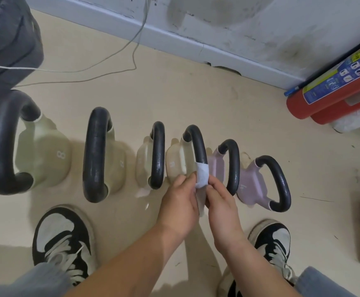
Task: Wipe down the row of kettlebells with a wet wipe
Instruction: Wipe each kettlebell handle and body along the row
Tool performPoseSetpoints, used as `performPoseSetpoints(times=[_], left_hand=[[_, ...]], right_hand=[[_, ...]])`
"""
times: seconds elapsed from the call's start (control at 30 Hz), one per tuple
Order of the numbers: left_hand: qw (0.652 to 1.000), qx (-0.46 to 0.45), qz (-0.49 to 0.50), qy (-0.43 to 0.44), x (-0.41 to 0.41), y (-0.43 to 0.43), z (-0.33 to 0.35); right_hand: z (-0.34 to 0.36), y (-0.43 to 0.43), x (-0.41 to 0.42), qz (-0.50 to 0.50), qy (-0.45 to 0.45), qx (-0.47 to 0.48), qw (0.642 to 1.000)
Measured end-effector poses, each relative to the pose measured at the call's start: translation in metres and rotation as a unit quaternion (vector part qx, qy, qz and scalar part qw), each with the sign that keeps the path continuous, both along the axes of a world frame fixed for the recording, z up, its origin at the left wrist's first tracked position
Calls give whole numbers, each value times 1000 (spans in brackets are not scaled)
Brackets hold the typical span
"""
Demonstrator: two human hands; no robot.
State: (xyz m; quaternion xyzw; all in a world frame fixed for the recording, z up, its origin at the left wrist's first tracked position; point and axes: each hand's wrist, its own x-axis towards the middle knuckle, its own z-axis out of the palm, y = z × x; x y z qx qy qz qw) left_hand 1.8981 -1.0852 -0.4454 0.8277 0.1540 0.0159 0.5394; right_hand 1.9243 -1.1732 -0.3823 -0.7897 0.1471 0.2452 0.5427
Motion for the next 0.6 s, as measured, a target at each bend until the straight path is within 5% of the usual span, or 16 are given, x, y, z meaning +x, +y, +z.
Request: performPoseSetpoints(times=[0.3, 0.53, 0.6], left_hand=[[998, -19, 21, 58, -8, -5, -3], [978, -200, 29, 54, -32, -14, 6], [987, -143, 22, 64, -38, -19, 2]], right_hand=[[-1, 12, -25, -61, 13, 53, 997], [-10, 5, -28, -100, 70, 91, 988], [-18, 1, -31, -97, 93, 86, 987]])
